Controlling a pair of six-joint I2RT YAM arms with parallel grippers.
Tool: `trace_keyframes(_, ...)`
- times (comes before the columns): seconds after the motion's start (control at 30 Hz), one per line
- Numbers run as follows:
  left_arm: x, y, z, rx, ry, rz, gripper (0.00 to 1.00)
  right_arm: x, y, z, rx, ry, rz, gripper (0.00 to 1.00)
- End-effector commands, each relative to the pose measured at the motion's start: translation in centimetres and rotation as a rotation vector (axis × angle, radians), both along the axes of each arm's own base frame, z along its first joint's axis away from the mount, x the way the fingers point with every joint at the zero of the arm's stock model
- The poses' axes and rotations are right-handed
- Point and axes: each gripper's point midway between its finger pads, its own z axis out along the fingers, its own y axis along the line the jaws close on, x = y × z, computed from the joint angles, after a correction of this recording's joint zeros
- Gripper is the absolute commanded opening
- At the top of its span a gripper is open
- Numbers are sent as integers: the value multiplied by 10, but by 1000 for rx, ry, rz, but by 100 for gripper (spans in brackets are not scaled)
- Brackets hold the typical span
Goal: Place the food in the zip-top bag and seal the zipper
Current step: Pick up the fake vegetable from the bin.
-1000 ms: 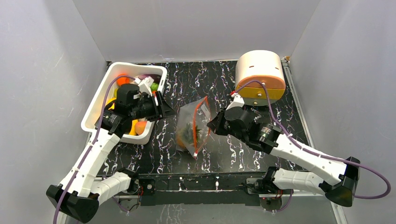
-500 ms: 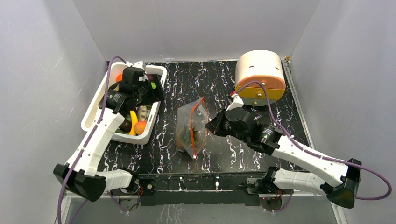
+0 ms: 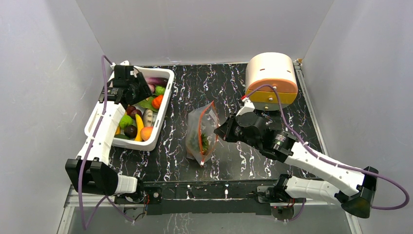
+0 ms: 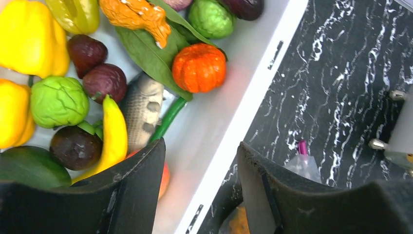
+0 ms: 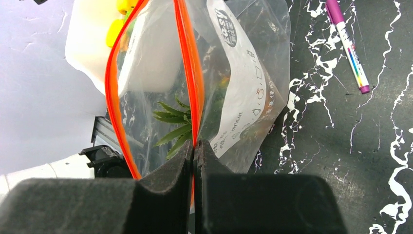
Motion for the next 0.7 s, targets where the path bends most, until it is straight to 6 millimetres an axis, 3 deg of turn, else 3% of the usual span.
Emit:
trace_keyframes(0.0, 17, 30, -2, 65, -47, 56, 53, 6, 11, 29, 46, -56, 22, 0)
trace_keyframes(0.2, 46, 57, -28, 82, -53, 124, 52, 12, 12, 40, 43, -68, 2, 0)
trace_keyframes(0.33, 63, 71, -49, 60, -11, 182, 60, 10, 15, 42, 41, -60, 16, 0)
trace_keyframes(0.67, 103, 71, -88, -22, -15, 180, 64, 10, 14, 39, 33, -54, 17, 0)
